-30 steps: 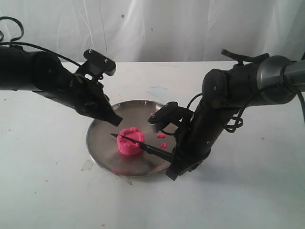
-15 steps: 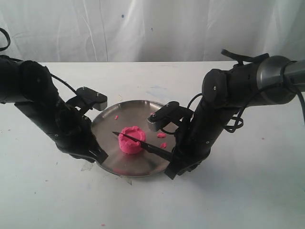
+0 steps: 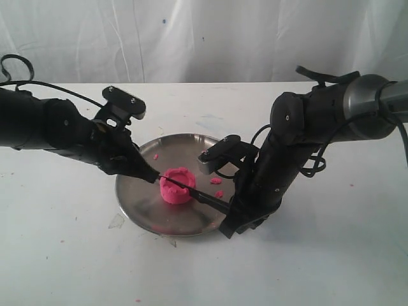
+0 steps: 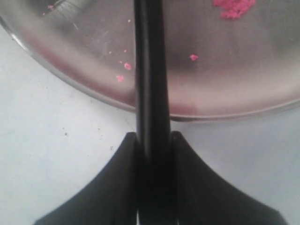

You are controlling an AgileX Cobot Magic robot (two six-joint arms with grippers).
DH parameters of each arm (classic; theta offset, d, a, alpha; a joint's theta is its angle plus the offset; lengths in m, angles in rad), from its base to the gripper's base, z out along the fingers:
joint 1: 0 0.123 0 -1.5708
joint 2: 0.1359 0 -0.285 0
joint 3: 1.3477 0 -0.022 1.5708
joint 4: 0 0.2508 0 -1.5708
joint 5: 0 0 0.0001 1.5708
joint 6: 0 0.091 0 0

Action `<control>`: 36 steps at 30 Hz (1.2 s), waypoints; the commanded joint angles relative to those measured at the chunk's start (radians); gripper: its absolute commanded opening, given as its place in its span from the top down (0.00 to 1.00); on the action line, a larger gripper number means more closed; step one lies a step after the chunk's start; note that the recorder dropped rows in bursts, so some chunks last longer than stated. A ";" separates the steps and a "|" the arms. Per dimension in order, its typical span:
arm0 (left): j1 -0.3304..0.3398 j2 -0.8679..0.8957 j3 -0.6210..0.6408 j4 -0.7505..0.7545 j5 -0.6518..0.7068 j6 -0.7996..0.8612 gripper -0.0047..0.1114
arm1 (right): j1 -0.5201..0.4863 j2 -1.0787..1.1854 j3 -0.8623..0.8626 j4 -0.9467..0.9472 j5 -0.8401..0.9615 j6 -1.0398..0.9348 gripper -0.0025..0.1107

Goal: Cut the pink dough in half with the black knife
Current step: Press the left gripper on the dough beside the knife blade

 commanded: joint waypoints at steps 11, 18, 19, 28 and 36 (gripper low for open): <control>0.000 0.156 -0.087 0.002 0.002 -0.003 0.96 | -0.002 -0.003 -0.005 0.004 -0.002 0.007 0.98; -0.001 0.156 -0.093 0.000 -0.006 -0.080 0.96 | -0.002 -0.003 -0.005 0.004 -0.004 0.007 0.98; -0.001 0.156 -0.093 -0.002 -0.006 -0.085 0.96 | -0.002 -0.003 -0.005 0.004 -0.006 0.007 0.98; -0.016 0.156 -0.093 -0.002 -0.014 -0.135 0.96 | -0.002 -0.003 -0.005 0.004 -0.006 0.007 0.98; -0.060 0.156 -0.093 0.006 -0.056 -0.110 0.96 | -0.002 -0.003 -0.005 0.004 -0.006 0.007 0.98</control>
